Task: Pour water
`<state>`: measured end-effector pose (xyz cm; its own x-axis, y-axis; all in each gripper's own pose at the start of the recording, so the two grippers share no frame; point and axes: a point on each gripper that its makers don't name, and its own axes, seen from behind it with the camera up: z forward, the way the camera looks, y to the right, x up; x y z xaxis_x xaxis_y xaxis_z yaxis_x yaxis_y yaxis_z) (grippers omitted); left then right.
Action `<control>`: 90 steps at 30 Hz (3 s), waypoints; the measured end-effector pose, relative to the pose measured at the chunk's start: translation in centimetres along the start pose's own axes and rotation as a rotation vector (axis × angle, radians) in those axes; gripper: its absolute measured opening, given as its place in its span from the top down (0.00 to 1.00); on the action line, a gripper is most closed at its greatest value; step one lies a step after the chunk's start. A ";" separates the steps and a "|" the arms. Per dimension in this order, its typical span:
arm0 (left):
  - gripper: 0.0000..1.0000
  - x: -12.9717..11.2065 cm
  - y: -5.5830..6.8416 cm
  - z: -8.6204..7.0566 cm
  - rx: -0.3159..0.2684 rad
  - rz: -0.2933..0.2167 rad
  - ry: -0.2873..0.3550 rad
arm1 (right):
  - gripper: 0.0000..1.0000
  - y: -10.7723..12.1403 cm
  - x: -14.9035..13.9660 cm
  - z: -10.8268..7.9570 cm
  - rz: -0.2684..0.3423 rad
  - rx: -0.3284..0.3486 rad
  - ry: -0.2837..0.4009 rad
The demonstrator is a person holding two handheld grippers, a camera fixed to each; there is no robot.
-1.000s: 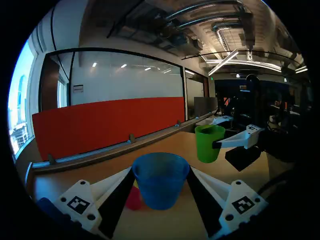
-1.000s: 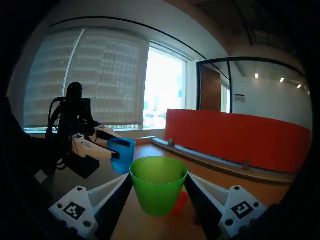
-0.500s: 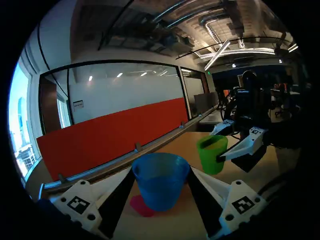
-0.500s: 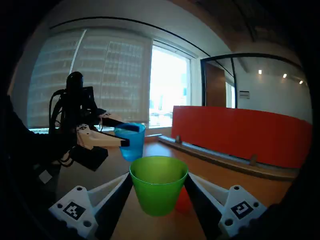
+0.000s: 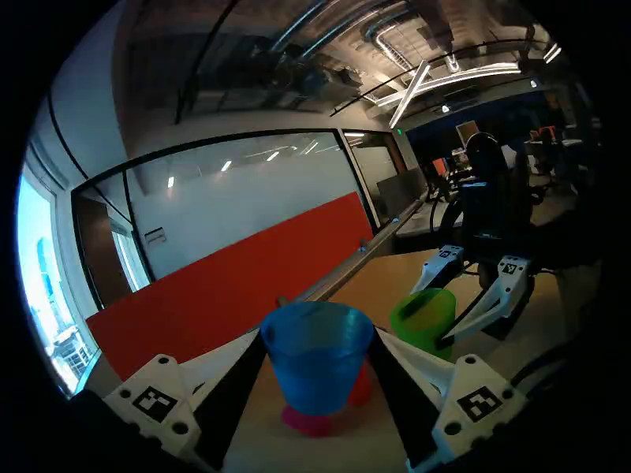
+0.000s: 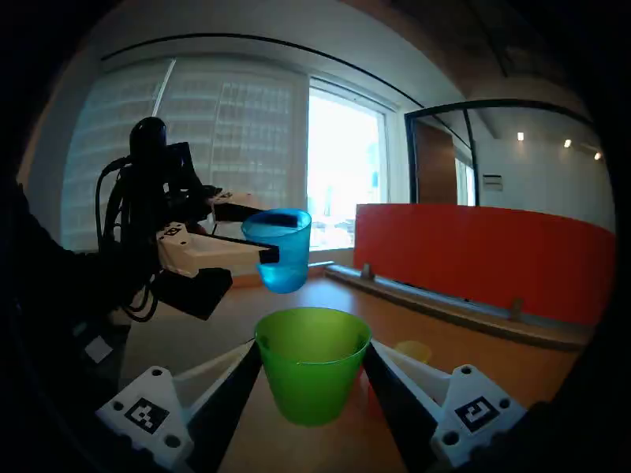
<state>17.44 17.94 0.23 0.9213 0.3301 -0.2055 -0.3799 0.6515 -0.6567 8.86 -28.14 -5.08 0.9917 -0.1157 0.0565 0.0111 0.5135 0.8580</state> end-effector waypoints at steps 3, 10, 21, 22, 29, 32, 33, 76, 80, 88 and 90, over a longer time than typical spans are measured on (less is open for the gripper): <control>0.13 0.2 -0.1 0.1 0.007 0.031 -0.006 | 0.10 -0.3 -0.3 0.3 0.005 0.007 -0.002; 0.13 0.8 0.0 0.4 0.013 0.084 -0.009 | 0.10 -1.0 -0.9 0.9 0.016 0.027 -0.006; 0.12 2.4 -0.1 0.9 0.021 0.174 0.010 | 0.10 -1.9 -1.5 1.6 0.025 0.056 -0.012; 0.13 2.5 -0.1 0.9 0.019 0.185 0.011 | 0.10 -1.9 -1.5 1.6 0.025 0.058 -0.012; 0.12 3.4 0.4 1.0 0.013 0.260 0.011 | 0.10 -2.3 -1.8 2.0 0.033 0.071 -0.013; 0.12 3.6 0.6 1.0 0.013 0.281 0.009 | 0.10 -2.5 -1.7 2.1 0.032 0.075 -0.014; 0.12 3.6 0.6 1.0 0.013 0.287 0.008 | 0.10 -2.6 -1.7 2.2 0.032 0.076 -0.014; 0.13 6.1 0.8 1.6 0.073 0.627 0.021 | 0.10 -3.0 -0.5 2.4 0.018 0.086 0.000; 0.13 6.1 1.1 1.6 0.072 0.649 0.021 | 0.10 -2.8 -0.5 2.4 0.018 0.084 0.000; 0.13 6.2 1.2 2.0 0.080 0.696 0.021 | 0.10 -2.5 -0.5 2.2 0.018 0.080 0.006; 0.13 6.3 1.3 2.1 0.081 0.704 0.022 | 0.10 -2.4 -0.5 2.2 0.017 0.078 0.007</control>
<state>22.56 22.27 -0.38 0.4557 0.6782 -0.5765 -0.8901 0.3376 -0.3063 8.07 -31.19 -6.04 0.9925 -0.1017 0.0683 -0.0157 0.4472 0.8943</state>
